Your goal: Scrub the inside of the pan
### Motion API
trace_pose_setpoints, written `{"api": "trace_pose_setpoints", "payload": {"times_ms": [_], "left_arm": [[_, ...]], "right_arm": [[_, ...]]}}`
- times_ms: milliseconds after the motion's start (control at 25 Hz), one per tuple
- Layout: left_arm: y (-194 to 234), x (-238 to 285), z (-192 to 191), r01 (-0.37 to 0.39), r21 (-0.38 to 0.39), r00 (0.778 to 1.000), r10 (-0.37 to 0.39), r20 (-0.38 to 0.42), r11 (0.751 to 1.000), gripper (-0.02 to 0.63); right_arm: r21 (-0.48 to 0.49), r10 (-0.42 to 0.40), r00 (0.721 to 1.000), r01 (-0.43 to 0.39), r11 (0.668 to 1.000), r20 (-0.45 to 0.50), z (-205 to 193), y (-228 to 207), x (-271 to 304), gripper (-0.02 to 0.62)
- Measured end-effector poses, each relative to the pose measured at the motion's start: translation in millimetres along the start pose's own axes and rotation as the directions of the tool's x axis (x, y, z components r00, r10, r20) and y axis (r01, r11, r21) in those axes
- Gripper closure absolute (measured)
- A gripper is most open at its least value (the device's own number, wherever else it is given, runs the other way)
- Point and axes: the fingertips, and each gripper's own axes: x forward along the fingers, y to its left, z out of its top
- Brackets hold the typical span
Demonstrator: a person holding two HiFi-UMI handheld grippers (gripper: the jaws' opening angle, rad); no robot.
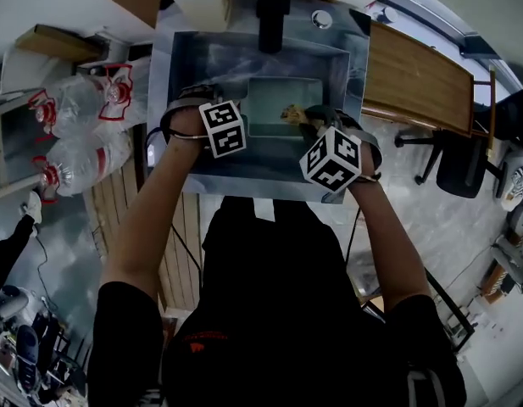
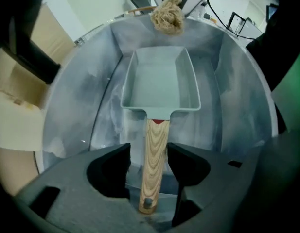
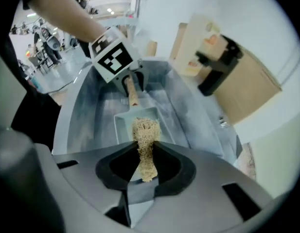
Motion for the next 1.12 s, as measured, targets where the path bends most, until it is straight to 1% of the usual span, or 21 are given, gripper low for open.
{"api": "trace_pose_setpoints", "payload": {"times_ms": [80, 160, 200, 240, 320, 400, 480, 560, 680, 760, 840, 1000, 1080, 1120], "left_arm": [[1.6, -26.0, 7.9, -0.027, -0.036, 0.997, 0.03, 0.069, 0.999, 0.373], [0.9, -54.1, 15.0, -0.073, -0.055, 0.988, 0.08, 0.135, 0.996, 0.373], [-0.8, -68.7, 19.3, -0.096, -0.069, 0.98, 0.106, 0.171, 0.993, 0.373], [-3.0, -83.7, 24.5, -0.113, -0.094, 0.968, 0.131, 0.213, 0.989, 0.373], [-8.4, -112.9, 35.1, -0.125, -0.171, 0.938, 0.172, 0.301, 0.977, 0.378], [-19.2, -136.6, 41.6, -0.11, -0.254, 0.908, 0.201, 0.368, 0.961, 0.411], [-36.6, -155.3, 46.5, -0.078, -0.324, 0.88, 0.218, 0.422, 0.943, 0.447], [-51.1, -170.7, 48.7, -0.039, -0.392, 0.848, 0.238, 0.473, 0.919, 0.469], [-65.4, -190.8, 47.1, 0.041, -0.485, 0.787, 0.27, 0.554, 0.873, 0.481], [-70.8, -204.0, 42.3, 0.094, -0.529, 0.744, 0.294, 0.6, 0.844, 0.492], [-71.9, -216.7, 35.5, 0.129, -0.559, 0.703, 0.322, 0.634, 0.819, 0.512], [-67.0, -235.0, 19.9, 0.164, -0.599, 0.639, 0.379, 0.67, 0.784, 0.547], [-61.0, -244.8, 15.3, 0.178, -0.609, 0.601, 0.405, 0.689, 0.773, 0.559], [-58.0, -249.6, 13.4, 0.181, -0.61, 0.584, 0.415, 0.697, 0.771, 0.564]], "right_arm": [[0.105, -0.04, 0.993, 0.028, 0.994, 0.109, 7.1, -12.6, -30.4, 0.511], [0.218, -0.073, 0.976, 0.027, 0.975, 0.204, 10.8, -21.3, -57.5, 0.511], [0.271, -0.089, 0.966, 0.021, 0.962, 0.242, 10.7, -24.2, -69.0, 0.511], [0.316, -0.106, 0.955, 0.014, 0.949, 0.276, 9.8, -26.6, -79.2, 0.511], [0.394, -0.141, 0.934, 0.0, 0.919, 0.329, 6.1, -30.7, -94.4, 0.509], [0.46, -0.165, 0.918, -0.021, 0.887, 0.36, -0.8, -30.5, -104.3, 0.511], [0.514, -0.18, 0.906, -0.047, 0.856, 0.384, -9.7, -26.0, -112.4, 0.511], [0.556, -0.194, 0.889, -0.08, 0.827, 0.416, -15.4, -21.5, -119.4, 0.509], [0.603, -0.216, 0.862, -0.124, 0.788, 0.459, -20.7, -14.4, -127.8, 0.511], [0.622, -0.232, 0.847, -0.14, 0.771, 0.478, -22.3, -9.1, -134.4, 0.509], [0.633, -0.247, 0.834, -0.149, 0.76, 0.493, -22.2, -4.9, -140.7, 0.511], [0.647, -0.272, 0.804, -0.175, 0.742, 0.528, -17.7, -0.7, -150.3, 0.511], [0.649, -0.282, 0.788, -0.187, 0.738, 0.547, -13.1, 0.2, -154.4, 0.511], [0.648, -0.285, 0.78, -0.193, 0.737, 0.557, -9.9, 1.2, -156.1, 0.511]]}}
